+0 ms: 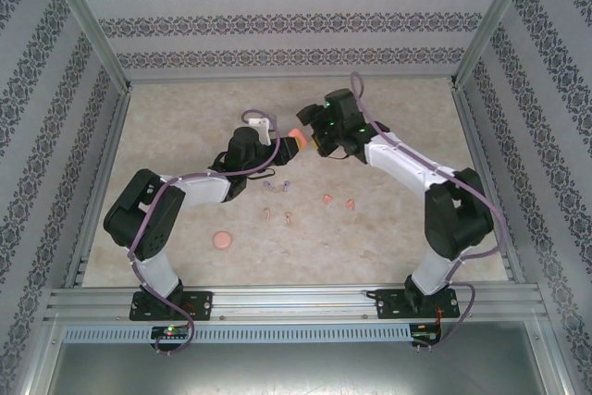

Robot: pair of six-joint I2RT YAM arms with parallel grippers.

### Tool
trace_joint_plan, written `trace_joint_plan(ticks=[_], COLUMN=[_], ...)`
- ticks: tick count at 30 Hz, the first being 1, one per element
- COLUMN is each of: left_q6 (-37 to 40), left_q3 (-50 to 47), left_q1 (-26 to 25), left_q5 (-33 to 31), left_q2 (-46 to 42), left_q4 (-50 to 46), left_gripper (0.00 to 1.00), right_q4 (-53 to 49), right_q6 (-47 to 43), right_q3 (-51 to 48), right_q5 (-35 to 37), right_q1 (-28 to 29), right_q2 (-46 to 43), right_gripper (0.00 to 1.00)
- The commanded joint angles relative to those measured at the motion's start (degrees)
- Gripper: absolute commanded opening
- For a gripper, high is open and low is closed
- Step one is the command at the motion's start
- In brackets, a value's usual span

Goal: Insert the wireless bluetooth earbuds into the charging case

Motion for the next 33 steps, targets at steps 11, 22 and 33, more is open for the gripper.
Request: trace_joint_plan(ticks=[11, 22, 33], left_q6=[12.24, 17.28, 16.42], left_q3=[8.89, 17.62, 19.15], left_q1=[1.11, 1.92, 1.91], left_q5=[18.51, 27.92, 28.42], left_q2=[-7.38, -5.99, -4.92], left_q4=[-20.38, -31.94, -31.56], left_gripper=[0.0, 0.0, 0.0], right_q4=[7.24, 12.99, 14.67], right_q6=[-46.14, -53.63, -52.8], right_q3=[-14.41, -22.03, -21.42], right_q5=[-14.62, -29.19, -29.97], right_q1=[-10.71, -10.82, -9.58], right_q2=[-17.1, -21.83, -18.94], right_gripper=[0.79, 0.77, 0.73])
